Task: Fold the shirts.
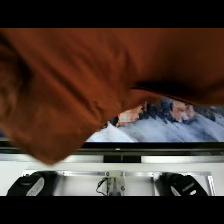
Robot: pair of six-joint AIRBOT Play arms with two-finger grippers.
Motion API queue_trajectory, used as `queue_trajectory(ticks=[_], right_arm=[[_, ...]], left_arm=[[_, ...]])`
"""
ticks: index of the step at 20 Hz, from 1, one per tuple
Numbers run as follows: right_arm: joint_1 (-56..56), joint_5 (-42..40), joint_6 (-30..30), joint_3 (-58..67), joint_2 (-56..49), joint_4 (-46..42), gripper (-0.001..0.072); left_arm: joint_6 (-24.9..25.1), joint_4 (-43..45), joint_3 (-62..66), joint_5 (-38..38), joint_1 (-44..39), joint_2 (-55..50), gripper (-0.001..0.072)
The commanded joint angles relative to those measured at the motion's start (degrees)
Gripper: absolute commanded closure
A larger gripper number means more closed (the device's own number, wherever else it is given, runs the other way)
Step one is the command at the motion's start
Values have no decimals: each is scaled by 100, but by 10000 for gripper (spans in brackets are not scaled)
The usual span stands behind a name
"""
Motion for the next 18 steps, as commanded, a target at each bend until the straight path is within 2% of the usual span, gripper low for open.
queue_trajectory(ticks=[1, 6, 8, 10, 11, 13, 16, 18], right_arm=[[-90, 804, -356, 439, 42, 79, 646], [-90, 2614, -1099, 428, -732, -1182, 645], [-90, 3093, -1333, 164, -1108, -1598, 645], [-90, 3095, -1314, -409, -1401, -1718, 646], [-92, 2951, -1246, -741, -1499, -1729, 645], [-295, 2367, -734, -1591, -1729, -1687, 645], [-1023, 785, 166, -2643, -2330, -1224, 645], [-1515, -284, 422, -2802, -3029, -857, 645]], left_arm=[[-210, 177, 170, -168, 28, 426, 674], [-212, 1491, -271, -1574, 28, 367, 674], [-188, 1657, -772, -1591, 28, 337, 673], [-44, 1934, -1296, -1523, 28, 221, 673], [-42, 2109, -1558, -1480, 28, 101, 673], [-42, 2271, -2044, -1231, 28, -216, 673], [-55, 2221, -2623, -540, 28, -951, 673], [-68, 1985, -2761, -76, 28, -1644, 673]])
